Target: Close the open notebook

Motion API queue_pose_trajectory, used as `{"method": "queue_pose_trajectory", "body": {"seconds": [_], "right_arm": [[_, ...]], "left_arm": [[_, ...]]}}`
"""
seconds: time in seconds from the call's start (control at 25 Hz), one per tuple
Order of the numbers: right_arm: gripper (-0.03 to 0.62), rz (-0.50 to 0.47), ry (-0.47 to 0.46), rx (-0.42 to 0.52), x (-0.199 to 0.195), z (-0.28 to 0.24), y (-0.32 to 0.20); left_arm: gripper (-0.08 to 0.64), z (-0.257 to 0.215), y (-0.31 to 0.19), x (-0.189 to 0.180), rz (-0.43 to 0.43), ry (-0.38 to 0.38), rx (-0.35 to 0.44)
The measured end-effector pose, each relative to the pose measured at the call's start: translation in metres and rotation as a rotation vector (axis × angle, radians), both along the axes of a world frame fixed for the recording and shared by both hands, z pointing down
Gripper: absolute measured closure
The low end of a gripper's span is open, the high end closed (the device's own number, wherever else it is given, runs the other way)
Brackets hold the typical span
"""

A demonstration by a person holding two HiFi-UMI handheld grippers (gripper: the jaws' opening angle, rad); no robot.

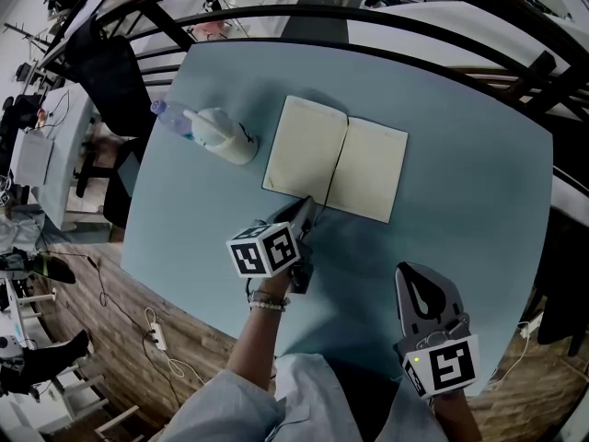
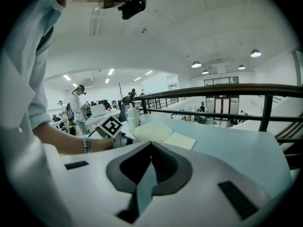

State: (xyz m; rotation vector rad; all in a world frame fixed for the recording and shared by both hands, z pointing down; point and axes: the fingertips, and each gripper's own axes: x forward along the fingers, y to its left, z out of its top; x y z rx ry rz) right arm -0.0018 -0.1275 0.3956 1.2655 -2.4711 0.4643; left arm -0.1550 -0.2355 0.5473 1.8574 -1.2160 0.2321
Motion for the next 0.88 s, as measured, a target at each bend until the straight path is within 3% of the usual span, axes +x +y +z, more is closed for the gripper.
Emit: {"method": "queue_pose_trajectory", "body": {"seconds": [0.32,0.88], "right_arm": [[0.591,-0.002,-0.002,0.003,0.0,-0.001,0.001],[0.591,0.004,0.003,-0.002,0.004,-0.001,0.003]], "left_arm": [[0.545,-0.007,0.006,0.026,0.245,-0.291,0.102],[0.543,0.009,0.019,0.065,0.57,-0.603,0.178]]}}
